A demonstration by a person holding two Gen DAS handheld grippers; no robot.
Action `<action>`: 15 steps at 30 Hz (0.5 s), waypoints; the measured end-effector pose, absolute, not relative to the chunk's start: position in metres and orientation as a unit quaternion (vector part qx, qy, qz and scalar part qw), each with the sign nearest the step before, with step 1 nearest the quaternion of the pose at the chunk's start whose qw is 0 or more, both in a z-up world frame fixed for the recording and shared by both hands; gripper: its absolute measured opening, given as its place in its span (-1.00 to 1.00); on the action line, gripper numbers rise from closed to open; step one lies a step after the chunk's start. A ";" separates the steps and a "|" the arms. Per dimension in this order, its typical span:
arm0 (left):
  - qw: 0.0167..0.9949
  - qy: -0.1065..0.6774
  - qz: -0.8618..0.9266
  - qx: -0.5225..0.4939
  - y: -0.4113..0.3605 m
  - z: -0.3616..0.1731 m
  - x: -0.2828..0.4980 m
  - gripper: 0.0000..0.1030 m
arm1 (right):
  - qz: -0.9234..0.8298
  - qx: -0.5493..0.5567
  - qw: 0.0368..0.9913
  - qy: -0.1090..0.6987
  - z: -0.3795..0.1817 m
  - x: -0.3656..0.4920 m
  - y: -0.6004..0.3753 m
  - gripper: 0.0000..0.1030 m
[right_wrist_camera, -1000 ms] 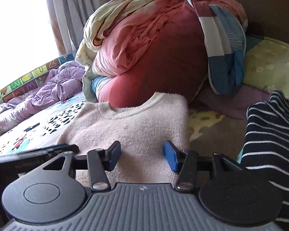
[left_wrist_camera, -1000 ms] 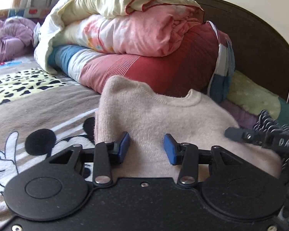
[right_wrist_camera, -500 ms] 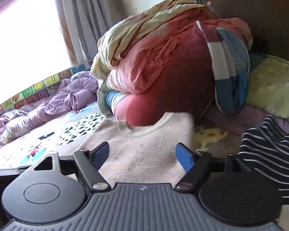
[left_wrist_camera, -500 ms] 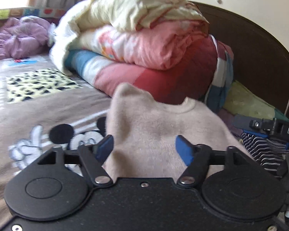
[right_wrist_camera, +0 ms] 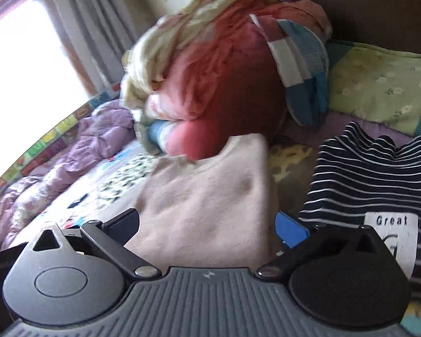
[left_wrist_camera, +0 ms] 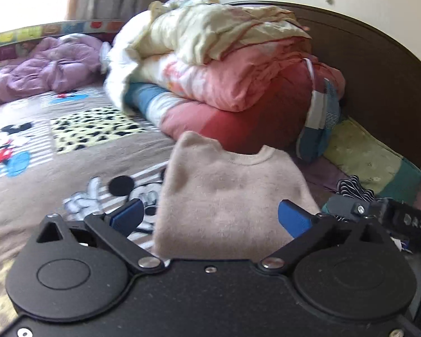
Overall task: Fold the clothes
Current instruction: 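Carry the sweater beside the striped shirt and lower it with both grippers, then open both grippers and withdraw from the placed sweater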
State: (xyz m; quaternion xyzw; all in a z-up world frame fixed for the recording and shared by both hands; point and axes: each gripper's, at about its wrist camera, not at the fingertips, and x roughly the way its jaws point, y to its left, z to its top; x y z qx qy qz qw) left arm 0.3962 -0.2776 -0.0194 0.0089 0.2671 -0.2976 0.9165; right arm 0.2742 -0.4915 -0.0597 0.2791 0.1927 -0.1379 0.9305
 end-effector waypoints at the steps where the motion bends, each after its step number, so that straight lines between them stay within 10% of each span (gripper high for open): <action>1: 0.916 0.275 -0.293 0.009 -0.276 -0.018 0.393 0.99 | -0.133 0.278 0.931 0.197 -0.056 0.271 -0.487 0.99; 15: 0.913 0.278 -0.296 0.038 -0.260 0.007 0.328 0.99 | -0.161 0.247 0.927 0.233 -0.009 0.211 -0.447 0.99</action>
